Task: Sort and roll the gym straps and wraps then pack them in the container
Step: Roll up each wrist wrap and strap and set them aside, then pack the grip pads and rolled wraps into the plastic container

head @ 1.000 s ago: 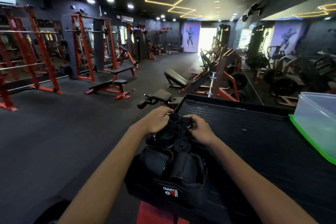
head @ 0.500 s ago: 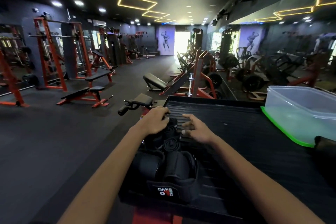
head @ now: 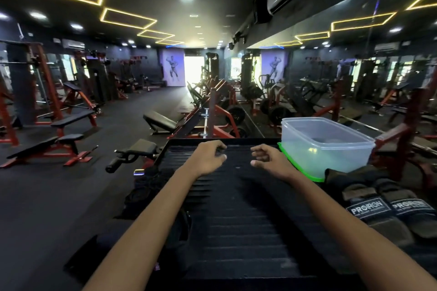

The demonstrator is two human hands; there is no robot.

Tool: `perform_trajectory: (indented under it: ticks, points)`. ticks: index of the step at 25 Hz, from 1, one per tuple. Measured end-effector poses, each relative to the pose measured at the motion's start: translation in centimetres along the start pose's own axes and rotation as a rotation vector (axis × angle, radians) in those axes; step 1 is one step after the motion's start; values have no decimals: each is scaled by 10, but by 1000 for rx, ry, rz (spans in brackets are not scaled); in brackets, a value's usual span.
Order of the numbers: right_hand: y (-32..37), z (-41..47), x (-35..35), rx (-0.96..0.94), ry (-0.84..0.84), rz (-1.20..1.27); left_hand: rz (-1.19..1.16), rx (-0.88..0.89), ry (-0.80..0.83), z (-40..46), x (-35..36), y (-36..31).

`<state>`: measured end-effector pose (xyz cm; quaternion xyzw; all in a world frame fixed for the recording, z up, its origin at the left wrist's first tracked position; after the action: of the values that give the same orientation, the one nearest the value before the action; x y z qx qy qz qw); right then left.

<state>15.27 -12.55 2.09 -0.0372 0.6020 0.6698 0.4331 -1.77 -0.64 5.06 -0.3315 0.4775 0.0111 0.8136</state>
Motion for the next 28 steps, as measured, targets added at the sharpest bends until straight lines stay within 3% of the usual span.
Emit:
perform_trajectory:
  ticks: [12,16,19,22,28]
  points:
    - [-78,11,-163,57,-339,-129,-289,-96,53,94,120,-121]
    - [-100,11,-213,98,-568,-222,-425,-208,43,124,160,-145]
    - [-128,13,-243,221,-651,-292,-559,-337,6,141,184,-148]
    - [-151,14,-244,405,-626,-193,-693,-410,25,151,206,-148]
    - [-153,20,-237,455,-735,107,-909,-480,-108,160,212,-150]
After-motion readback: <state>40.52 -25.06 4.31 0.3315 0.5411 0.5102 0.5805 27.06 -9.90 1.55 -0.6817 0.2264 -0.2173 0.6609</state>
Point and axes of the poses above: each hand's wrist, its own z-axis towards the middle knuckle, its own x-axis out of the palm, y = z × x, the point moved 2 cm from there along z, towards the middle knuckle, and after that the axes turned 1 degree about -x, right-handed, at the moved point
